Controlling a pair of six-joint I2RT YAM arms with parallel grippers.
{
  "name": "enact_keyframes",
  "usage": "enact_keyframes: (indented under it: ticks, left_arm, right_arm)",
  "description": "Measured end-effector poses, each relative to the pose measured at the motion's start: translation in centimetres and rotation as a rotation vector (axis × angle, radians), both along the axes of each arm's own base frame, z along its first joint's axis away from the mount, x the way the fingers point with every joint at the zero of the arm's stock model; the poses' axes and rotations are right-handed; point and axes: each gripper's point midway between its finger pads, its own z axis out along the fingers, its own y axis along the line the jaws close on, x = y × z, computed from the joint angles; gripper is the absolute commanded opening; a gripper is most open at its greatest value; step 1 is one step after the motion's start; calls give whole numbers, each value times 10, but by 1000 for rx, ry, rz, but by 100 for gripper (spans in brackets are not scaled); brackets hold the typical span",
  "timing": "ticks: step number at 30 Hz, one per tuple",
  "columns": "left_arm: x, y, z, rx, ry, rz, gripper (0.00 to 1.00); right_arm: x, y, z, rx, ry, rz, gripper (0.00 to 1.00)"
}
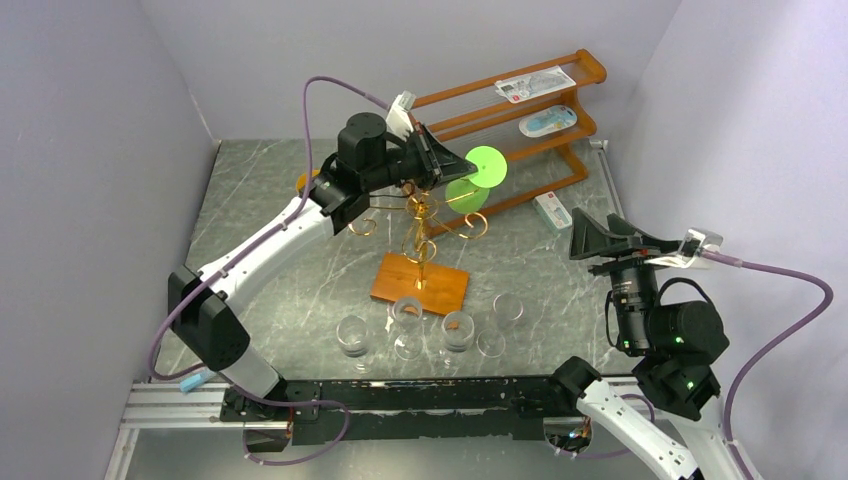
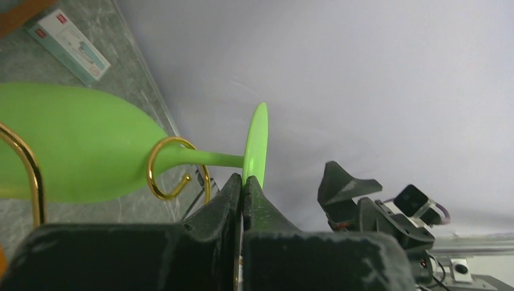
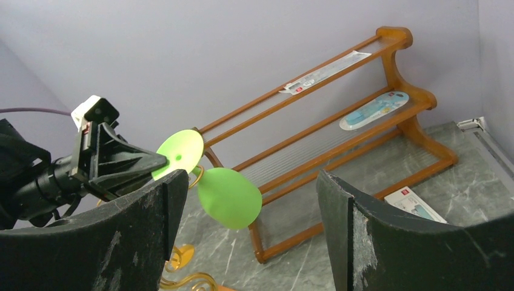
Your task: Place the wine glass upside down on the wine glass rack
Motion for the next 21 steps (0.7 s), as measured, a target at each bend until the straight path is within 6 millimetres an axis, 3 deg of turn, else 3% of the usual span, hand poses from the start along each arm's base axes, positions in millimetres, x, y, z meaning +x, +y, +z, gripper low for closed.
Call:
enact_keyframes:
  ticks: [6, 11, 21]
  left_arm:
    - [16, -5, -9, 44, 2, 41, 5]
    - [28, 3, -17, 75, 8, 87, 6]
    - [40, 22, -21, 144, -39, 161, 21]
  right_arm:
    - [0, 0, -2, 0, 4, -2, 81]
    - [0, 0, -3, 2, 8, -1, 81]
    - [2, 3, -8, 9, 20, 7, 81]
